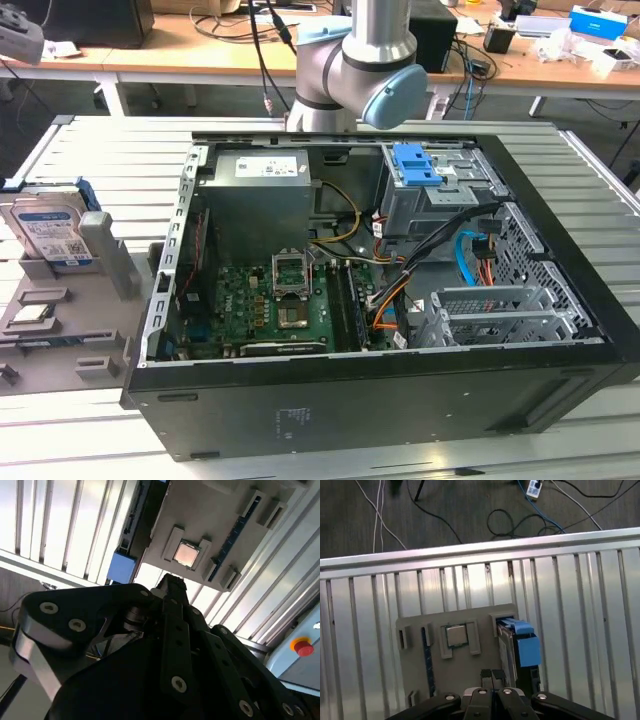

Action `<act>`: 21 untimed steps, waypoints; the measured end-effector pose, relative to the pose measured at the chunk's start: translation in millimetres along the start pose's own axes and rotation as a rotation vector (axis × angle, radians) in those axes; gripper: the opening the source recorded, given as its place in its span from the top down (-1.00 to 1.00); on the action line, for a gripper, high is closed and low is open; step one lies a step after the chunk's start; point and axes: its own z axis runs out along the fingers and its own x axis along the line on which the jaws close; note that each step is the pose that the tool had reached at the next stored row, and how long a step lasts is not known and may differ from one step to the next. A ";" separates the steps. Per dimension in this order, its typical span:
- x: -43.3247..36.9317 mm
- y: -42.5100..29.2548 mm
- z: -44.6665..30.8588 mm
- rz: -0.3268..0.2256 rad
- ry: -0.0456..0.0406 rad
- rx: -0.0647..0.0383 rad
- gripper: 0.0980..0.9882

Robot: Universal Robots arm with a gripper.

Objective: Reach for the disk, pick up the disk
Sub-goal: 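Pick up the disk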

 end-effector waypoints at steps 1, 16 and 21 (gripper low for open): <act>0.0 0.0 0.0 -0.015 0.0005 0.000 0.98; 0.0 0.0 0.0 -0.143 0.0050 0.000 0.56; 0.0 0.0 0.0 -0.145 0.0051 0.000 0.14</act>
